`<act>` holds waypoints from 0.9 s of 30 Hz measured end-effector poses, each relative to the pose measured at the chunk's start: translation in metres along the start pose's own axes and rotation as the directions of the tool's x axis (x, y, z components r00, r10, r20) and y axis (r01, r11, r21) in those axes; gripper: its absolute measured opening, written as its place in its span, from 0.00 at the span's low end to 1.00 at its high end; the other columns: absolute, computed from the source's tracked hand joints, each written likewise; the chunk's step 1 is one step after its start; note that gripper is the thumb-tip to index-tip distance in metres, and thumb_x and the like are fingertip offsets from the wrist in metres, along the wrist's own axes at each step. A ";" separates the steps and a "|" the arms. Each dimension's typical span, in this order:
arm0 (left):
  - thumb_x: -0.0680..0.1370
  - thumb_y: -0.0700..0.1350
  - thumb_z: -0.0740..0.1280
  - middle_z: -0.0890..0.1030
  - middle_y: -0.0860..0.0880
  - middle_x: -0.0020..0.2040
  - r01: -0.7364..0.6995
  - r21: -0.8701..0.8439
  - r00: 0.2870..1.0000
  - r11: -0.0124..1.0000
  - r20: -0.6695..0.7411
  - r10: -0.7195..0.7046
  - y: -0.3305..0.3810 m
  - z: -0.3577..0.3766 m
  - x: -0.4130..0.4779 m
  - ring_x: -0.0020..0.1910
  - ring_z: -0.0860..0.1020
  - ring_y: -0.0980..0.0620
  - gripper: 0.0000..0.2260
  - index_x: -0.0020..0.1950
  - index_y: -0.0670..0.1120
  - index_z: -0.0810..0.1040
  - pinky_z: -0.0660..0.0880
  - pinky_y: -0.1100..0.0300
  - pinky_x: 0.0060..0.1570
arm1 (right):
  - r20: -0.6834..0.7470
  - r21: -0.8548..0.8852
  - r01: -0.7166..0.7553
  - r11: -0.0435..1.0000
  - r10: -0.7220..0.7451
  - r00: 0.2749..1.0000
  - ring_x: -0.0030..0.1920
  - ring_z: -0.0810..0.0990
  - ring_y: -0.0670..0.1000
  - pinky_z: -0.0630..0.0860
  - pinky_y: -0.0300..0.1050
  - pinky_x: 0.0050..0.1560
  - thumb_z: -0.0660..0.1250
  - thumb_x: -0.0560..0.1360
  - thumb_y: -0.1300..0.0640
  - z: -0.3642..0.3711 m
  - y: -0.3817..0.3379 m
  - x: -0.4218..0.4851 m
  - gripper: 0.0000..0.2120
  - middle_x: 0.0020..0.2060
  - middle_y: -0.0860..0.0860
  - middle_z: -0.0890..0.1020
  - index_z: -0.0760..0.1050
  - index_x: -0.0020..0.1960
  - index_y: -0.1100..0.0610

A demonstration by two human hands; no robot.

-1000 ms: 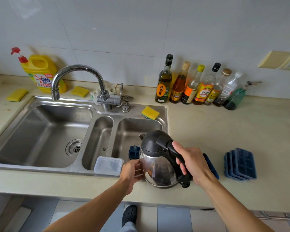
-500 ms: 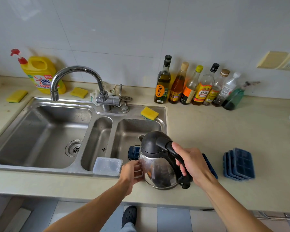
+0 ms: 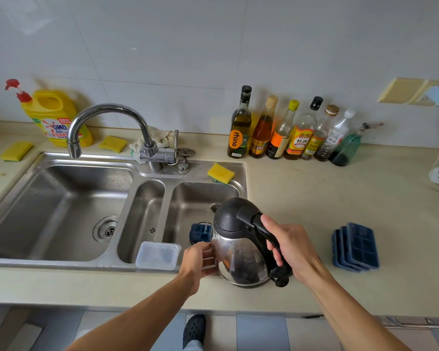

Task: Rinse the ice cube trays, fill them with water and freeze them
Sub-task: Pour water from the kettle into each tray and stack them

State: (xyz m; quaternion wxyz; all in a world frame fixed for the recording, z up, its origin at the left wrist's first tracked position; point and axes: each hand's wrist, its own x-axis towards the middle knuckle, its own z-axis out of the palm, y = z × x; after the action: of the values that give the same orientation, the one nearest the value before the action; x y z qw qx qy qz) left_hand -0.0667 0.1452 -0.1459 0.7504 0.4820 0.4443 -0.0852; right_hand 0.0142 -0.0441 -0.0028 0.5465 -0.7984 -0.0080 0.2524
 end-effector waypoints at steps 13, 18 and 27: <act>0.84 0.45 0.60 0.87 0.42 0.47 0.001 0.012 1.000 1.000 0.003 -0.001 0.004 0.008 -0.005 0.51 0.85 0.40 0.13 0.57 0.40 0.82 0.83 0.48 0.47 | -0.026 0.019 -0.020 1.000 0.020 0.999 0.20 0.70 0.49 0.70 0.39 0.23 0.69 0.78 0.39 -0.009 0.003 -0.001 0.28 0.23 0.51 0.76 0.76 0.23 0.52; 0.85 0.45 0.60 0.87 0.41 0.49 -0.006 0.022 1.000 1.000 0.000 0.006 0.003 0.012 -0.005 0.52 0.85 0.40 0.13 0.59 0.39 0.81 0.82 0.45 0.53 | -0.038 0.003 -0.020 1.000 0.020 0.999 0.20 0.70 0.49 0.70 0.37 0.23 0.68 0.77 0.38 -0.013 0.002 -0.003 0.29 0.21 0.50 0.75 0.76 0.23 0.53; 0.85 0.45 0.59 0.86 0.39 0.51 -0.009 0.020 1.000 1.000 0.000 0.009 0.002 0.016 -0.006 0.54 0.84 0.38 0.14 0.62 0.39 0.79 0.79 0.40 0.60 | -0.036 0.003 -0.020 1.000 0.020 0.999 0.20 0.70 0.49 0.70 0.38 0.23 0.69 0.77 0.37 -0.018 0.003 -0.003 0.29 0.22 0.51 0.76 0.76 0.23 0.53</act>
State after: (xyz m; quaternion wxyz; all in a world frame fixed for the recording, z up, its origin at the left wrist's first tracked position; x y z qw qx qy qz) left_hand -0.0599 0.1317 -0.1375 0.7459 0.4915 0.4412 -0.0865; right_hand 0.0181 -0.0613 0.0007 0.5451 -0.8022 0.0102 0.2434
